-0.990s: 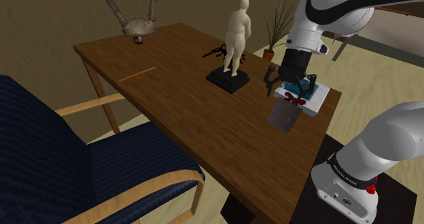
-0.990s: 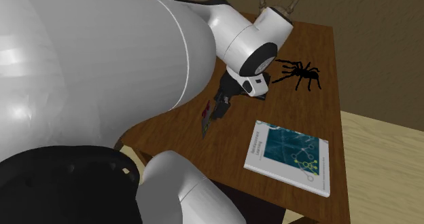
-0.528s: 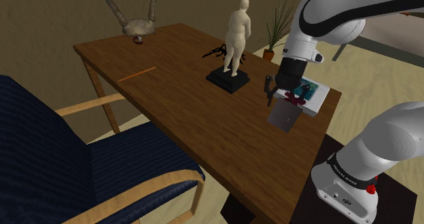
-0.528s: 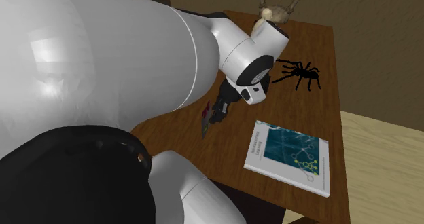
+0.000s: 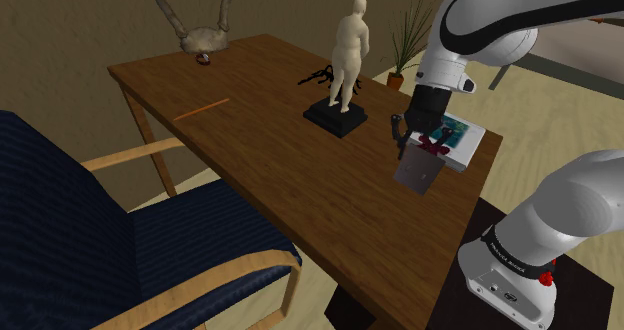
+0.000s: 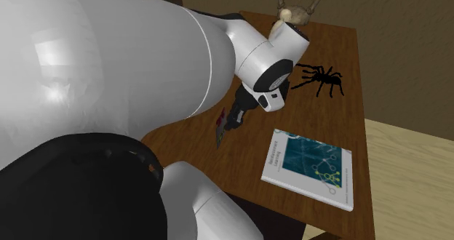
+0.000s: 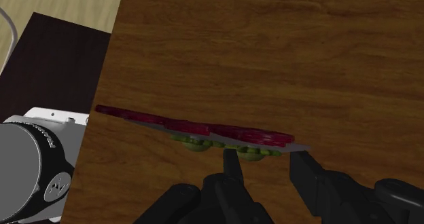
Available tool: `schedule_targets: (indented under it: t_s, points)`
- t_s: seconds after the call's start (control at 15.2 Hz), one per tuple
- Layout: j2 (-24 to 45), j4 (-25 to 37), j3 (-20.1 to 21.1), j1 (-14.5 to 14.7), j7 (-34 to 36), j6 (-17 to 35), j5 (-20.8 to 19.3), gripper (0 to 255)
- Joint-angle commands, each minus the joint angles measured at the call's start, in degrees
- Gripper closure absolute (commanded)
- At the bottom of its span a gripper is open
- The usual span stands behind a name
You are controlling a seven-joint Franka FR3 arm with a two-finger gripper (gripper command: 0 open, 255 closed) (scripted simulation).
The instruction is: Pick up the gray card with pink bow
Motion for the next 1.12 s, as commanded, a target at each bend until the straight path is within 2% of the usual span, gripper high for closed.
schedule_targets:
  t_s: [0.0, 1.06]
  points:
    - [-0.05, -0.06, -0.01, 0.0, 0.01, -0.07, -0.03, 255]
    - [-3.97, 8.83, -2.44, -0.41, 3.86, -12.36, -2.34, 255]
